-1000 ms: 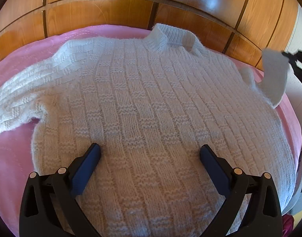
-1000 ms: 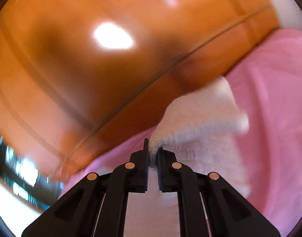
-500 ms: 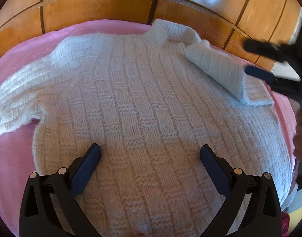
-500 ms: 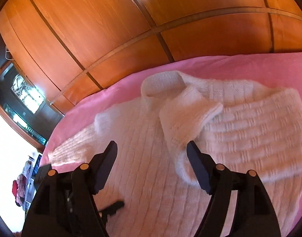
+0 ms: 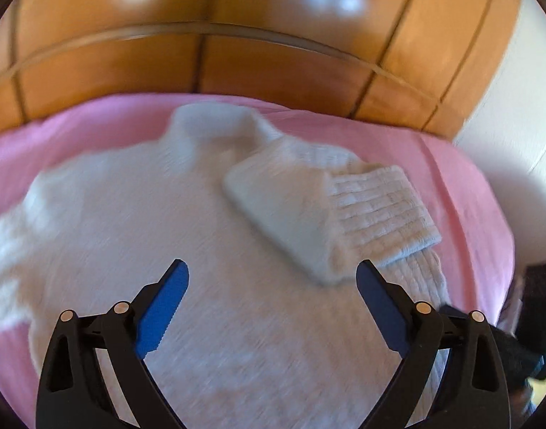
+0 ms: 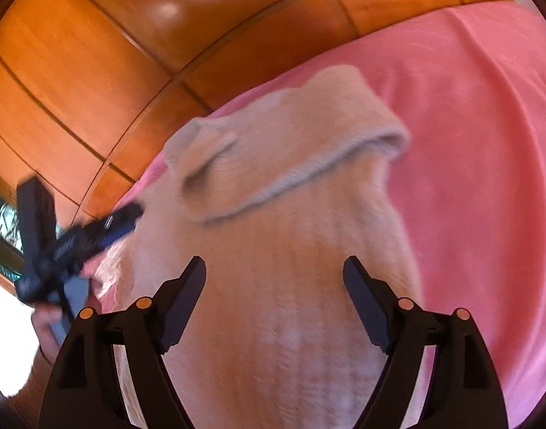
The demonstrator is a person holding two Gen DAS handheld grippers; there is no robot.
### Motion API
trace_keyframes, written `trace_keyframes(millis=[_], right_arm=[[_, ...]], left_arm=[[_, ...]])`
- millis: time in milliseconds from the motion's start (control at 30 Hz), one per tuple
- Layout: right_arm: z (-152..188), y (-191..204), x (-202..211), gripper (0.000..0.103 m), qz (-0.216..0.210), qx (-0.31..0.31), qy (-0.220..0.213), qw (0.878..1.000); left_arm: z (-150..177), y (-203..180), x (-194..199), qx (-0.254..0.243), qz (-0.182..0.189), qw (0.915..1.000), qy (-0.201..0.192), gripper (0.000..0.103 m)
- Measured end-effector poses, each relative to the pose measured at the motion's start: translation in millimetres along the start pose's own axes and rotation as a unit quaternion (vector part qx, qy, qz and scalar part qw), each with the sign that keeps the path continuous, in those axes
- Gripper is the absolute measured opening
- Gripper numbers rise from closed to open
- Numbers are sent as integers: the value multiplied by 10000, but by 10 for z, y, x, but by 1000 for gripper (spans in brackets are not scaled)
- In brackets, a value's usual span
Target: Fold small clothes
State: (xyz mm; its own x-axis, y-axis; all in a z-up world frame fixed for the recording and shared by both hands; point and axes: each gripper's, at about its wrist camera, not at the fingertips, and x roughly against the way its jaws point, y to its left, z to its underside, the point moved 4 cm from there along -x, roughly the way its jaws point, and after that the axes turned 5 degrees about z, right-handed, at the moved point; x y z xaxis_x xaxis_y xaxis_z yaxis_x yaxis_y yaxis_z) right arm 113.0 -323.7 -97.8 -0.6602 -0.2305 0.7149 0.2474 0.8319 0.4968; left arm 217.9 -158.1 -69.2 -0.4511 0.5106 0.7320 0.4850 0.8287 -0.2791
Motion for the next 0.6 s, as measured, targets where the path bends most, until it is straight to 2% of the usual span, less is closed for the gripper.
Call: trace_keyframes(millis=[33, 100, 133, 167, 200, 233, 333, 433, 500, 600], right_arm=[[3, -25, 31, 80, 23, -4, -17, 10000], [-2, -81, 72, 82, 57, -7, -53, 10000], [-13, -87, 88, 82, 56, -4, -63, 10000], [-31, -112, 114, 82, 61, 3, -79, 10000], [-48, -125, 134, 83, 74, 21, -104, 9999], [-60, -136, 153, 83, 72, 41, -130, 9999], [-148, -131, 221, 83, 7, 114, -286, 9995], [-339, -50, 205, 84, -191, 110, -460, 9987], [-466, 45, 119, 84, -251, 172, -548, 9980], [-673, 270, -153, 84, -344, 298, -545, 9975]], left_arm=[[-59, -41, -112, -89, -111, 9999, 95, 94], [-137, -155, -354, -269, -301, 9984, 383, 79], [-169, -210, -500, -379, -421, 9970, 527, 60], [-189, -218, -624, -450, -677, 9948, 619, 31], [-201, -177, -710, -420, -899, 9927, 682, 19], [-226, -130, -736, -305, -898, 9932, 676, 7], [-279, 140, -474, 520, -337, 9980, 136, 7], [-227, 414, -117, 1088, 188, 9931, -390, 7], [-149, 578, -1, 1307, 345, 9896, -499, 7], [22, 794, 9, 1629, 479, 9847, -385, 7]])
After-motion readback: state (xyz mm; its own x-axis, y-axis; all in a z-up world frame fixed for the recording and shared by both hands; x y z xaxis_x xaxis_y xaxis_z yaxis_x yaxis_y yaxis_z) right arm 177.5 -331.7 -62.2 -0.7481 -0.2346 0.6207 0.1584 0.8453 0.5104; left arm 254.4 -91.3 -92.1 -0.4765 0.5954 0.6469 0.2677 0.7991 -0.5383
